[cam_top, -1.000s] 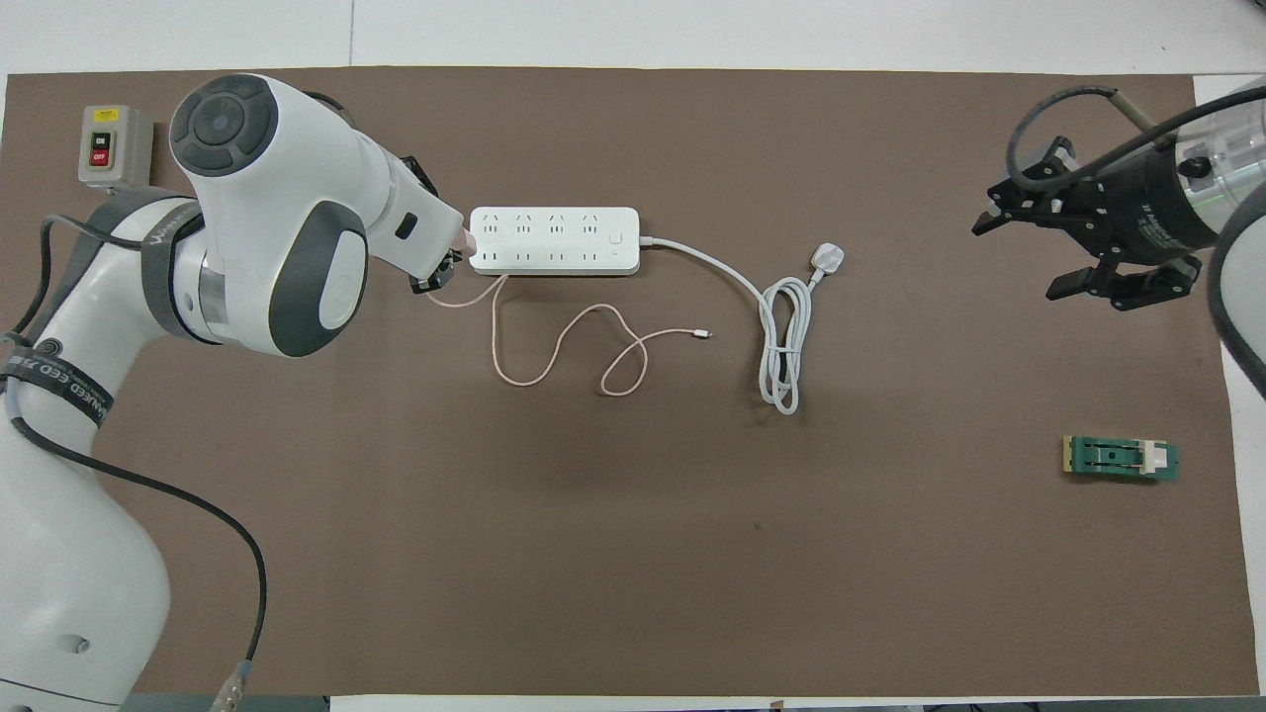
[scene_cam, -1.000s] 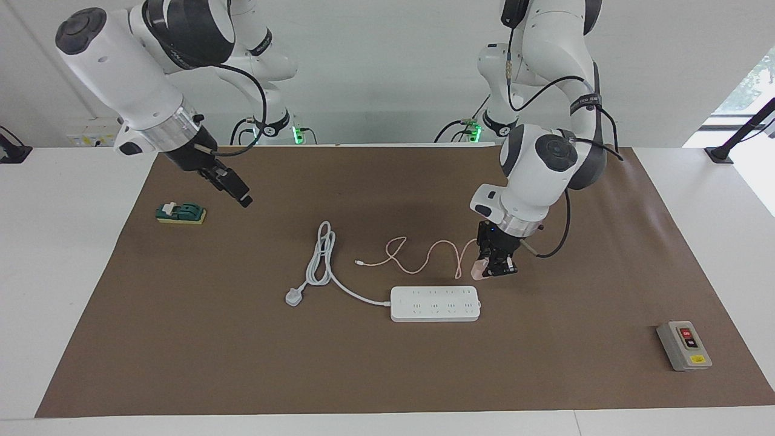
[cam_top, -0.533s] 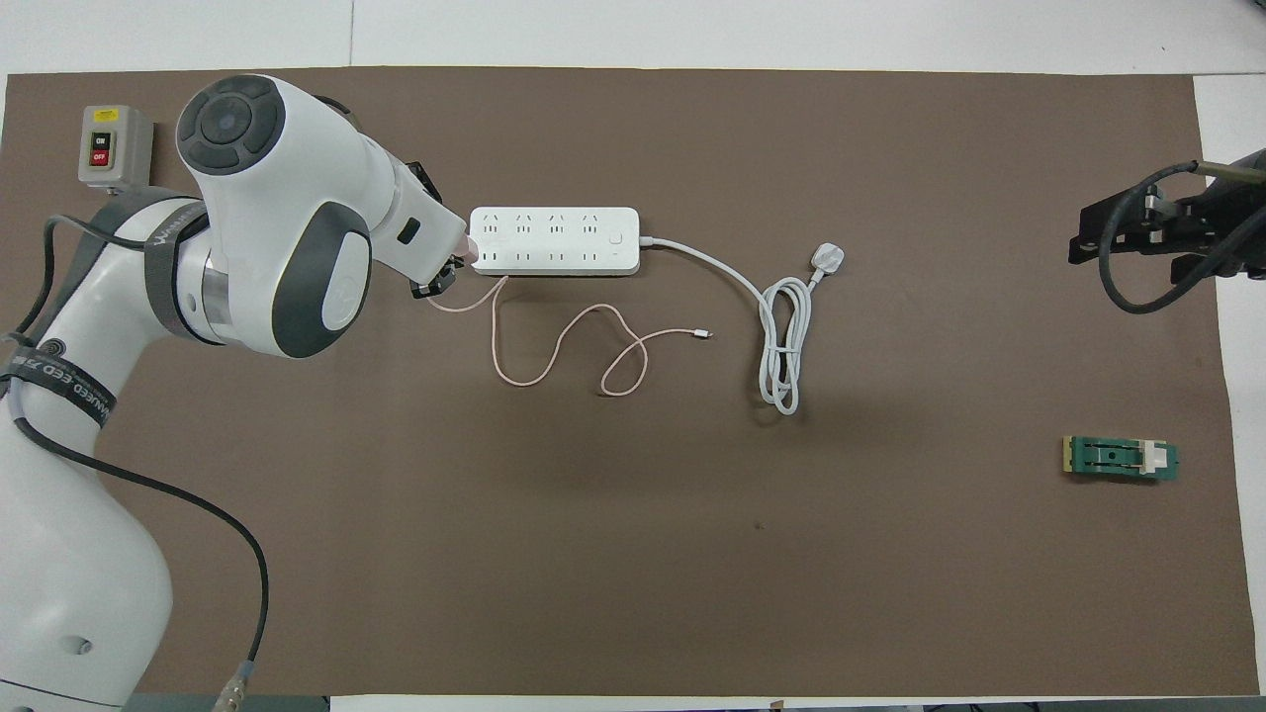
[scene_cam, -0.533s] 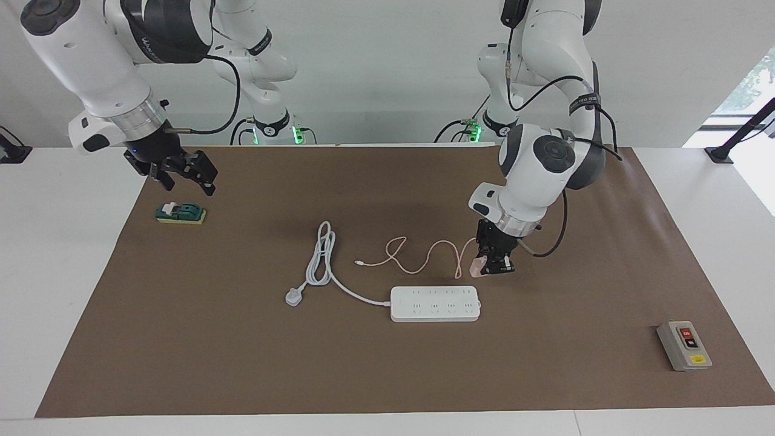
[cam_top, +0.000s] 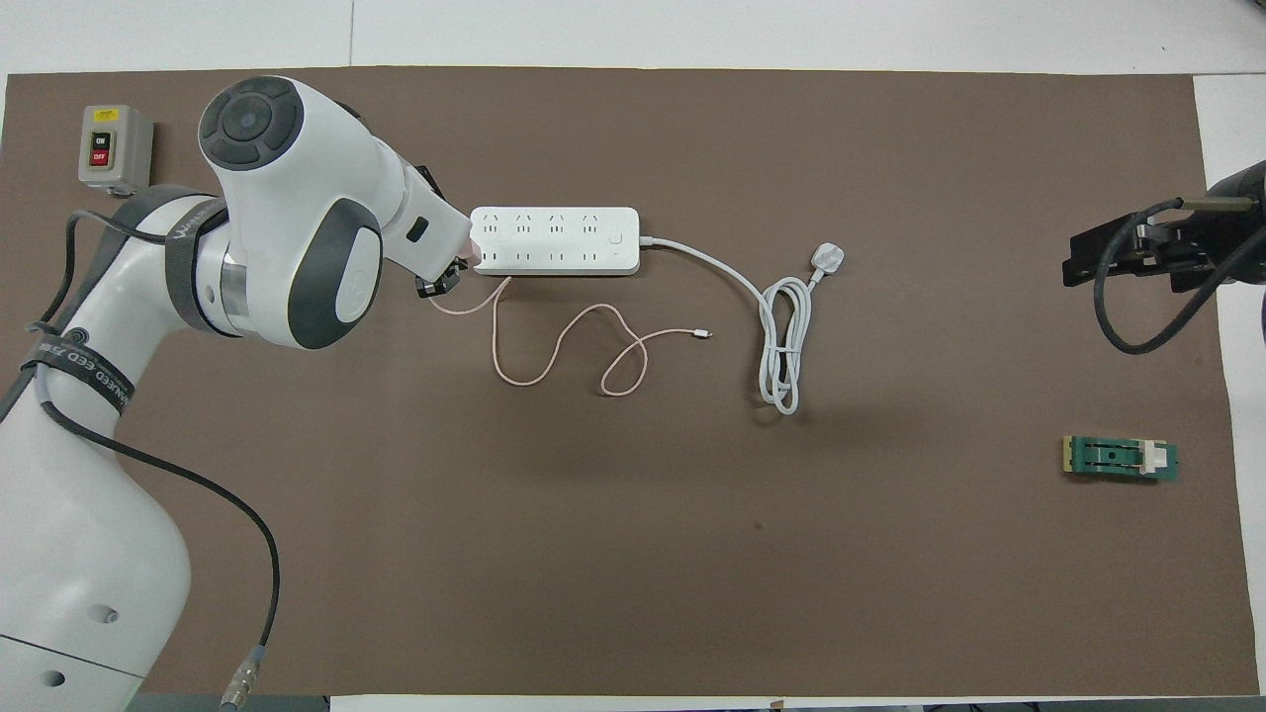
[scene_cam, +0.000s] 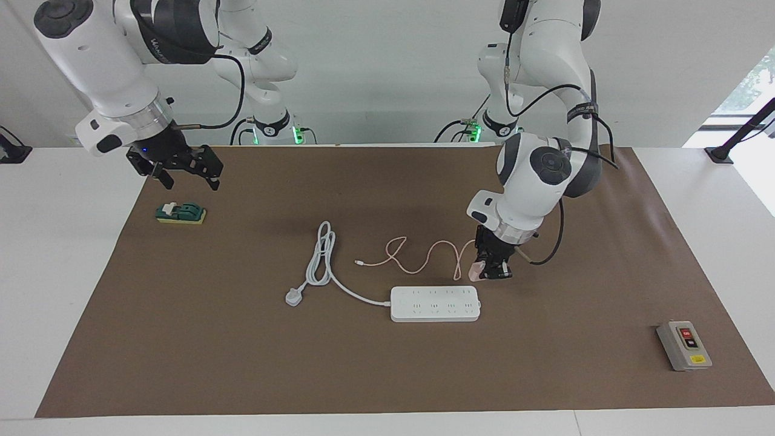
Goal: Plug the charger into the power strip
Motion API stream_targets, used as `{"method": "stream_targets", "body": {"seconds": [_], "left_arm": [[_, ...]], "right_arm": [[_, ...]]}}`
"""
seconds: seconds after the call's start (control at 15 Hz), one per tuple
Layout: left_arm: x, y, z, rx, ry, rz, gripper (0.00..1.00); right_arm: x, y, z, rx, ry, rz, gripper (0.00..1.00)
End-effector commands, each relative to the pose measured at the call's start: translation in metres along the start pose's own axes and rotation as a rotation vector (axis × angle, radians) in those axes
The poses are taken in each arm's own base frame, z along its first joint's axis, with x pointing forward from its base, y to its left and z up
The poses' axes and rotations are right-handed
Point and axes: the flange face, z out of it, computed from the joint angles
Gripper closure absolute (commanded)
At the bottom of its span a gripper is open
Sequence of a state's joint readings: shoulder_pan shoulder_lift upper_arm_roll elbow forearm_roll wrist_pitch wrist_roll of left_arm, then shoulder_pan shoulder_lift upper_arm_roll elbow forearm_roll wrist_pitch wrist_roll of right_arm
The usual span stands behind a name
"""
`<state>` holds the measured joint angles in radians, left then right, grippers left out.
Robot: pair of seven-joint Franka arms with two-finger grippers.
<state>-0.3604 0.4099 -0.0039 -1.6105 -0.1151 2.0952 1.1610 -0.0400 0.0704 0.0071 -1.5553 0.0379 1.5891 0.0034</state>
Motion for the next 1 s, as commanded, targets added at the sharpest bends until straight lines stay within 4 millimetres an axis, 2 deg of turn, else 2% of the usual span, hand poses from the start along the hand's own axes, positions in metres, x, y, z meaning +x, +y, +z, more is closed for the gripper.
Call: {"method": "stream_targets", "body": {"seconds": [0.0,0.07,0.13,0.27,0.4,0.73,0.93], "left_arm": [[0.003,-0.009,-0.003,0.034,-0.006,0.024,1.00],[0.005,-0.009,-0.002,0.044,-0.010,0.032,1.00],[0.006,-0.012,0.012,0.050,-0.020,0.041,1.00],[0.003,-0.016,0.027,0.048,-0.026,0.039,1.00],[0.001,-0.022,0.022,0.055,-0.034,0.044,1.00],[0.008,-0.034,0.026,0.046,-0.040,0.048,1.00],[0.014,-0.030,0.029,0.056,-0.035,0.057,1.00]], "right_arm": [[-0.009,0.013,0.001,-0.039,0.002,-0.045,0.00],[-0.009,0.012,0.000,-0.057,0.003,-0.050,0.00],[-0.009,0.012,0.000,-0.067,0.003,-0.052,0.00],[-0.009,0.012,0.000,-0.070,0.004,-0.046,0.00],[-0.005,0.012,-0.001,-0.071,0.033,-0.047,0.00],[-0.007,0.012,0.001,-0.070,0.024,-0.042,0.00],[-0.008,0.014,0.003,-0.069,0.018,-0.040,0.00]]}}
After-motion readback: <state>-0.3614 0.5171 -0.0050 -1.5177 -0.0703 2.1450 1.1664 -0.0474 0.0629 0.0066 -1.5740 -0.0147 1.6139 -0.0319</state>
